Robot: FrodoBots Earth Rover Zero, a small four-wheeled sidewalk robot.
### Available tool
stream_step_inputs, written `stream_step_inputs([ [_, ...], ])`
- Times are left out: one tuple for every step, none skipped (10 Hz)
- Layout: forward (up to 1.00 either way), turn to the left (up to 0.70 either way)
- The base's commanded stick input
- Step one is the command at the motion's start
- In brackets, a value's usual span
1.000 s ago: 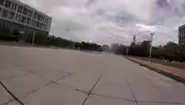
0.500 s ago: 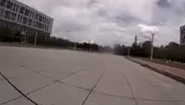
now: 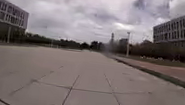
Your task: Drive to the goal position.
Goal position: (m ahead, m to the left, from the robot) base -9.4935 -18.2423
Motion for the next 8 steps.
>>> stream_step_inputs([
  [0.0, -1.0],
  [0.0, -1.0],
  [0.0, -1.0],
  [0.0, -1.0],
  [0.0, -1.0],
  [0.0, -1.0],
  [0.0, -1.0],
  [0.0, -1.0],
])
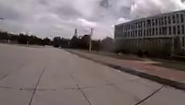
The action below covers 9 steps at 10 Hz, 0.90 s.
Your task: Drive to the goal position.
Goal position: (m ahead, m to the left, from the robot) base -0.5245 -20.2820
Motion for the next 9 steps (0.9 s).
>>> stream_step_inputs([
  [0.0, -1.0],
  [0.0, -1.0],
  [0.0, -1.0],
  [0.0, -1.0],
  [0.0, -1.0],
  [0.0, -1.0],
  [0.0, -1.0],
  [0.0, -1.0],
  [0.0, -1.0],
])
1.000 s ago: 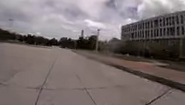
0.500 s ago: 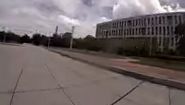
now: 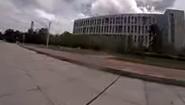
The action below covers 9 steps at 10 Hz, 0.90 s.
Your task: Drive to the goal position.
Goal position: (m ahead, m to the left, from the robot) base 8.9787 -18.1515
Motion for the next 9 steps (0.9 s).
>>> stream_step_inputs([
  [0.0, -1.0],
  [0.0, -1.0],
  [0.0, -1.0],
  [0.0, -1.0],
  [0.0, -1.0],
  [0.0, -1.0],
  [0.0, -1.0],
  [0.0, -1.0],
  [0.0, -1.0],
])
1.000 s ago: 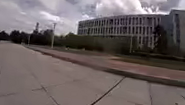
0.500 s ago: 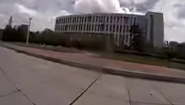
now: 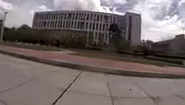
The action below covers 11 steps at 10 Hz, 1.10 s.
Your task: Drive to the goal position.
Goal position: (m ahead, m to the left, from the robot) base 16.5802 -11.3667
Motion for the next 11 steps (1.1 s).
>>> stream_step_inputs([
  [0.0, -0.99],
  [0.0, -0.98],
  [0.0, -0.99],
  [0.0, -0.99],
  [0.0, -0.99],
  [0.0, -0.99],
  [0.0, -0.99],
  [0.0, -0.99],
  [0.0, -0.99],
  [0.0, -0.99],
  [0.0, -0.99],
])
